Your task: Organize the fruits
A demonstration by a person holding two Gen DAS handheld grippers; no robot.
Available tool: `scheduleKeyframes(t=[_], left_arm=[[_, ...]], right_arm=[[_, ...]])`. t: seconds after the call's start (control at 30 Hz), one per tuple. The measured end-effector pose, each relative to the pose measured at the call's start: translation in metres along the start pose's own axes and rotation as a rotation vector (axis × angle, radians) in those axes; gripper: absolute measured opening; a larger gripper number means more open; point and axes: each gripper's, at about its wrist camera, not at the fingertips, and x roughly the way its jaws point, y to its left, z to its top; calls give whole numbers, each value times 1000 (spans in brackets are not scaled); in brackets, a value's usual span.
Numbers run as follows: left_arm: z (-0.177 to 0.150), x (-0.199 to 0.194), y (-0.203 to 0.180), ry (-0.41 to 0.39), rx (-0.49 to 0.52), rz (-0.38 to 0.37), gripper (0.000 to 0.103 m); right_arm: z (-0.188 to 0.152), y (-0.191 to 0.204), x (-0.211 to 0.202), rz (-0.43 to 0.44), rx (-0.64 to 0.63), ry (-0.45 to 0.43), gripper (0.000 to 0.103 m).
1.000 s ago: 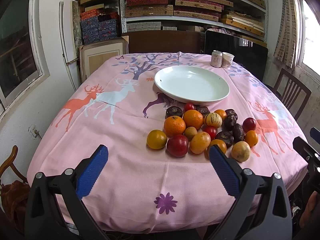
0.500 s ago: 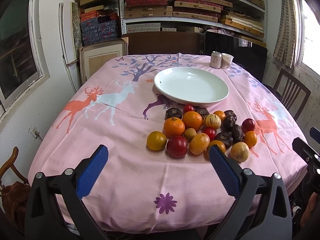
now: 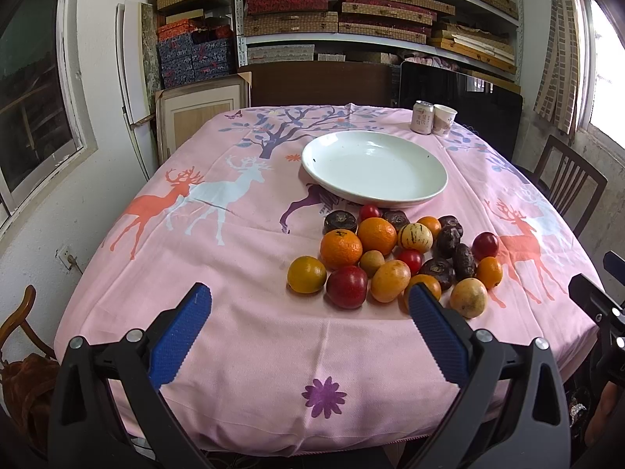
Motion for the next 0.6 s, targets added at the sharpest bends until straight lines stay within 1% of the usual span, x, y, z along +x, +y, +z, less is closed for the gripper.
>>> scheduleKeyframes(t=[0.17,0.27,0.37,0.47,0.5,0.53,0.6], left_arm=[[0,-3,0,2,0,-1,99],[-3,-6,0,7,3,6,99],[-3,10,3,24,3,12,99],[-8,19,8,48,-10,9,99],[-9,24,9,56,-11,10,99],[-11,28,11,63,-10,11,99],[-14,36,11,76,-3,13,99]], right_arm=[[-1,1,4,13,-4,8,100],[-4,2,8,48,-22,18,100],[-15,0,27,111,-35,77,100],[-27,-6,53,159,-15,161,100],[-29,-7,60,167,-5,175,99],[-29,-7,66,169,1,186,93],[-29,-4,78,162,-9,201,88]])
